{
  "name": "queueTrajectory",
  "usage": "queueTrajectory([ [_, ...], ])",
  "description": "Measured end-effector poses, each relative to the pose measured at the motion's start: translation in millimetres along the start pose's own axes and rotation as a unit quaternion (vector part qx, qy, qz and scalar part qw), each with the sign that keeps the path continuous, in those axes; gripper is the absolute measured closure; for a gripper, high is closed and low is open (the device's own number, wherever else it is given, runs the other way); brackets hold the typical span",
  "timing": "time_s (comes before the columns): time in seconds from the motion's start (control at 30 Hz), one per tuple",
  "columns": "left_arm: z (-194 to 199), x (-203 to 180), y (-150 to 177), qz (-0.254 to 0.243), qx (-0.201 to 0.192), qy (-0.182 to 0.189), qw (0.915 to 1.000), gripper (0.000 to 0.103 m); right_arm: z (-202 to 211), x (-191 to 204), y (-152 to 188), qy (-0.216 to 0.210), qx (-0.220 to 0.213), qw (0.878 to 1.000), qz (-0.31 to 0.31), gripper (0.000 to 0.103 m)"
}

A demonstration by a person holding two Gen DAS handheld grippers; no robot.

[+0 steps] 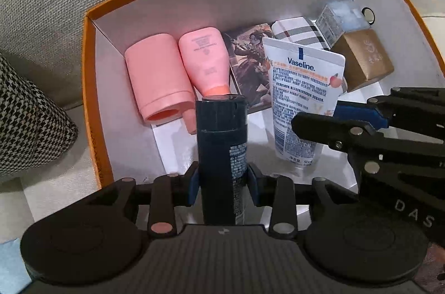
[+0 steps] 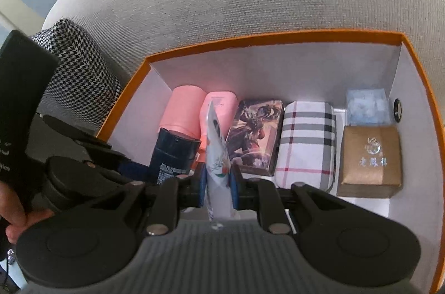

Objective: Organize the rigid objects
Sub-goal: 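Carry the deodorant can and Vaseline tube into the orange shoebox, then lower both items beside the pink bottles and open both grippers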

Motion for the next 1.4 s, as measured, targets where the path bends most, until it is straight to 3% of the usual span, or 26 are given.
queueTrajectory([
  [0.33,26.1,0.0,-1.2,-0.001,-0.033,0.036,0.9988,0.059,-8.7,-0.9,4.2,0.010,0.019,1.000,-0.018,0.085],
  [0.4,43.0,4.4,-3.6,0.002,-0.070,0.042,0.9967,0.053,-7.9,-1.2,4.1,0.013,0.021,1.000,-0.018,0.085],
  [0.5,74.8,20.9,-9.0,0.025,-0.154,0.051,0.9865,0.053,-9.1,-1.2,5.6,0.021,0.024,0.999,-0.017,0.085],
  [0.63,98.2,50.4,-5.9,0.068,-0.222,0.020,0.9725,0.053,-14.0,-4.1,2.7,0.036,0.028,0.998,-0.043,0.085],
  [1.03,80.5,71.2,31.4,0.125,-0.208,0.037,0.9695,0.053,-32.9,23.5,12.5,-0.007,0.054,0.996,-0.069,0.085],
  [1.17,79.3,77.4,37.7,0.140,-0.206,0.043,0.9676,0.053,-33.6,31.5,14.1,-0.017,0.052,0.998,-0.037,0.085],
  [1.27,81.0,79.7,43.8,0.151,-0.205,0.049,0.9659,0.053,-32.9,49.3,19.4,-0.056,0.060,0.996,-0.015,0.085],
  [1.4,81.7,79.8,45.2,0.157,-0.207,0.054,0.9642,0.053,-39.5,61.9,22.3,-0.038,0.064,0.997,0.012,0.085],
])
Point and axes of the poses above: each gripper's, at about its wrist camera, not at the fingertips, and z roughly against the way its jaws point, x to its left, y to its underside, the point moved 8 cm from there along -z, roughly the way its jaws point, and after that the axes turned 12 degrees about -x, right-handed, at the moved point
